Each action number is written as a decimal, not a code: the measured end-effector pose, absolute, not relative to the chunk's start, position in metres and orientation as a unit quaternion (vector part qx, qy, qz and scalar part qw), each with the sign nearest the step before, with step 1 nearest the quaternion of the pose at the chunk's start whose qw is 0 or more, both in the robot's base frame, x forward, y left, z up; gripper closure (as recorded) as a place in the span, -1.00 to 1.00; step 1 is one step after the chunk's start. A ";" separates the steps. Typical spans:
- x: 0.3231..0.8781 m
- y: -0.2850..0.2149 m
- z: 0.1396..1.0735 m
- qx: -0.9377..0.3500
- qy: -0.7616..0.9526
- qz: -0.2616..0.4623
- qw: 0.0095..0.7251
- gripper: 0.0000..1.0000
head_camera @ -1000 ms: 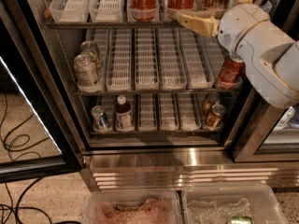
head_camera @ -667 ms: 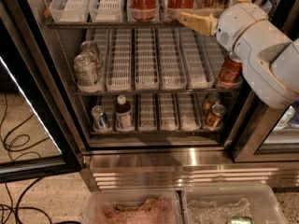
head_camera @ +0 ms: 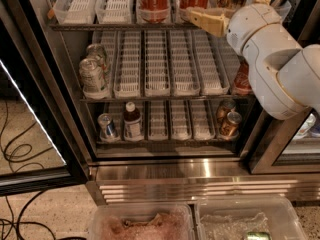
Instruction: Pick orange can from top shelf of fridge
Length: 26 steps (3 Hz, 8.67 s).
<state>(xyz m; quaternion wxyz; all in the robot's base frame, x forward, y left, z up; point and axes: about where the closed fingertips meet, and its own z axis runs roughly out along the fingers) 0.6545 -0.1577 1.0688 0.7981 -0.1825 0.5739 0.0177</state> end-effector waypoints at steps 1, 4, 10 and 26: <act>0.653 -0.157 1.066 -0.173 0.575 0.012 0.799 -0.88; 0.656 -0.159 1.073 -0.191 0.571 -0.003 0.798 -0.98; 0.659 -0.168 1.094 -0.273 0.550 -0.052 0.787 -1.00; 0.644 -0.164 1.083 -0.349 0.545 -0.056 0.761 -0.49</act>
Offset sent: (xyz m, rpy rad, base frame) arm -0.0009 0.0003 -0.0027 0.0071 -0.0001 -0.0167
